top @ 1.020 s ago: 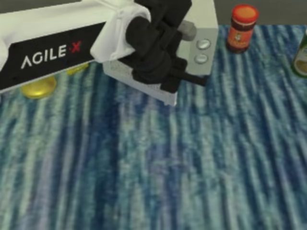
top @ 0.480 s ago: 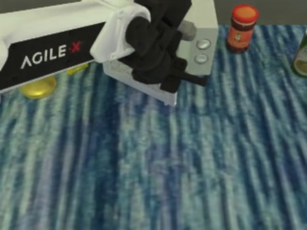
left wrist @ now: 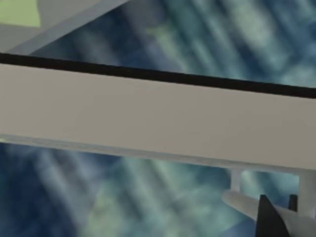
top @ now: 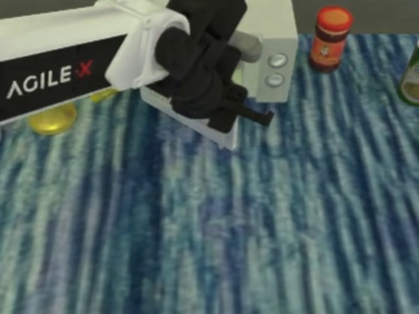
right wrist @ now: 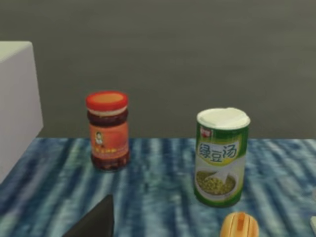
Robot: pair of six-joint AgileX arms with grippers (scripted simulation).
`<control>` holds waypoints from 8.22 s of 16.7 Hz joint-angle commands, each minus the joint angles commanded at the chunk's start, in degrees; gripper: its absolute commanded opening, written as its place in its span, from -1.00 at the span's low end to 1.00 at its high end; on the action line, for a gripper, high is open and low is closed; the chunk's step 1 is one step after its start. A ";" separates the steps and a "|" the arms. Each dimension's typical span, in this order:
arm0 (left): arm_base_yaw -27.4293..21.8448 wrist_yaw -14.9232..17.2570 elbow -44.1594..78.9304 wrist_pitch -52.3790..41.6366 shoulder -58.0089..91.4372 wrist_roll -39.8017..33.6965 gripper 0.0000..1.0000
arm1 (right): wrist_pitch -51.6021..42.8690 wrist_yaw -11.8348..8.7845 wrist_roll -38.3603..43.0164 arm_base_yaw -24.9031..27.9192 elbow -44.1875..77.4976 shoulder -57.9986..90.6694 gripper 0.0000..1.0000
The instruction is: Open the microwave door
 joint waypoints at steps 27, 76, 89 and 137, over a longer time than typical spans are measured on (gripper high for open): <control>-0.10 0.83 -0.70 0.15 -0.35 0.50 -1.00 | 0.00 0.00 0.00 0.00 0.00 0.00 1.00; 3.61 6.73 -7.77 1.71 -5.93 11.55 -1.00 | 0.00 0.00 0.00 0.00 0.00 0.00 1.00; 3.61 6.73 -7.77 1.71 -5.93 11.55 -1.00 | 0.00 0.00 0.00 0.00 0.00 0.00 1.00; 9.51 15.38 -13.27 0.16 -10.70 27.16 -1.00 | 0.00 0.00 0.00 0.00 0.00 0.00 1.00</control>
